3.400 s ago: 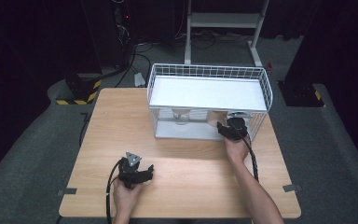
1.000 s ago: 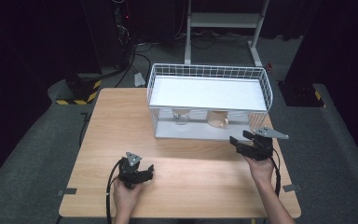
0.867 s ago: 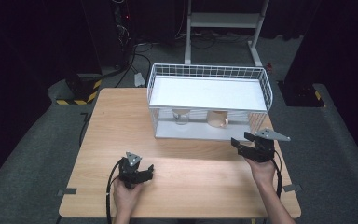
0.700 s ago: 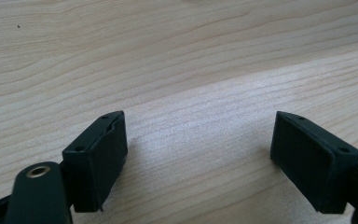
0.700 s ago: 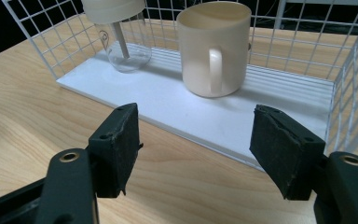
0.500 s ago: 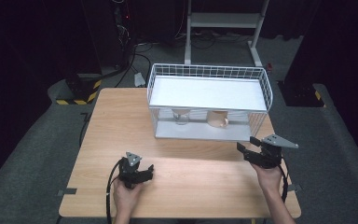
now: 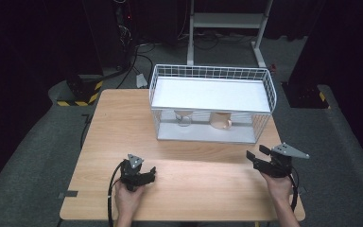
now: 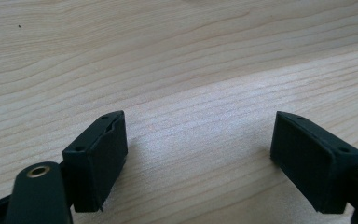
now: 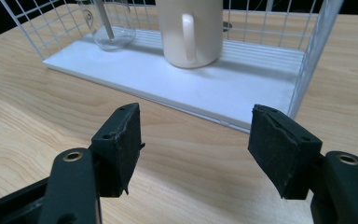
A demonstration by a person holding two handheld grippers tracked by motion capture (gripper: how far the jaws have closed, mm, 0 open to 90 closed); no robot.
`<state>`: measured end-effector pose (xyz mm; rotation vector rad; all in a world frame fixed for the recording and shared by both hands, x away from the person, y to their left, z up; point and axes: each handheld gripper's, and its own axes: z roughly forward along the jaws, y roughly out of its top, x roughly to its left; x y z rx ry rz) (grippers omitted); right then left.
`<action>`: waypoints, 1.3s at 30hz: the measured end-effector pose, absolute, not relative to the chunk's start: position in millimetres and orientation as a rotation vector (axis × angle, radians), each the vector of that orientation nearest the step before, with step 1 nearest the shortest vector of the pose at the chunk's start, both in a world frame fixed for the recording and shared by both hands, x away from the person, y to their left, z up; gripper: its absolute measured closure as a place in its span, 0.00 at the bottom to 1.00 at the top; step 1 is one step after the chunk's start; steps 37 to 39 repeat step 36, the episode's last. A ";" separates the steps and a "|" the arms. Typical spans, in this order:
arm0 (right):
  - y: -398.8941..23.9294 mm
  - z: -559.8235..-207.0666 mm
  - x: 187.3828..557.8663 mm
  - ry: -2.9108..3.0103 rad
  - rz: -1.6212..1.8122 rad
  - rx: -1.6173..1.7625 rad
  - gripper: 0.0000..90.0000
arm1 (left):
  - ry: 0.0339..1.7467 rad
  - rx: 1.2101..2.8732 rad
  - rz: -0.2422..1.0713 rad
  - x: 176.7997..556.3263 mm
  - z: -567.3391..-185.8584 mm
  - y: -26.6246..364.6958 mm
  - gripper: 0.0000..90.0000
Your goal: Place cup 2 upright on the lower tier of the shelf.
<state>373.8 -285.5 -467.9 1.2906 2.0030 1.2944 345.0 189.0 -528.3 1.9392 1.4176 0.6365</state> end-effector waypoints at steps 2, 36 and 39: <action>-287.5 -470.6 372.7 2.001 1.293 1.305 0.38 | 1.418 1.940 0.636 345.0 -528.3 189.0 0.21; -281.3 -522.9 375.8 2.131 0.907 1.385 0.35 | 1.421 1.938 0.639 344.9 -528.3 188.8 0.21; -281.3 -522.9 375.8 2.131 0.907 1.385 0.35 | 1.421 1.938 0.639 344.9 -528.3 188.8 0.21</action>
